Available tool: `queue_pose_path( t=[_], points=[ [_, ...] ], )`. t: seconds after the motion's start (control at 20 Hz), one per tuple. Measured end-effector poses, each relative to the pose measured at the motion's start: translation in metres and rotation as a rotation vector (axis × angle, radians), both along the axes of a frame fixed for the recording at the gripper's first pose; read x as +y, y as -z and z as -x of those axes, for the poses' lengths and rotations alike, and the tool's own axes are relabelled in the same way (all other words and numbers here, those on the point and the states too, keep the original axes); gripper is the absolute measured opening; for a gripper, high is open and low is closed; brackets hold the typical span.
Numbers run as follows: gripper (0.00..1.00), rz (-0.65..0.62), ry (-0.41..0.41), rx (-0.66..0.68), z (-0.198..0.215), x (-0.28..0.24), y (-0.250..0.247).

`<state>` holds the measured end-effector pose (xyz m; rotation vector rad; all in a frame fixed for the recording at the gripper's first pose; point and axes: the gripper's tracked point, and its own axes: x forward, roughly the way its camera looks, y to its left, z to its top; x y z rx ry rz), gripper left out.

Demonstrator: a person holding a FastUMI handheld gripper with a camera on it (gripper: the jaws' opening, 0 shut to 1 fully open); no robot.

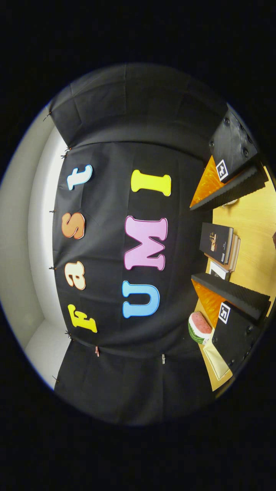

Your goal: Open the storage box then place both shoes into the box .Put the left shoe in first, then the right shoe, with the right side of both shoes facing outward in a uniform manner.

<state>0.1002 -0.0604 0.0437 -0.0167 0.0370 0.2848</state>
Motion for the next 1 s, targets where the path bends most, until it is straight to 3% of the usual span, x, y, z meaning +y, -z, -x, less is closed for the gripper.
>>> queue_pose_path(
  t=[0.25,1.0],
  points=[
    [0.98,-0.016,-0.024,-0.013,0.005,0.005,0.002],
    [0.98,0.008,0.007,0.029,0.005,0.011,0.023]
  ],
)
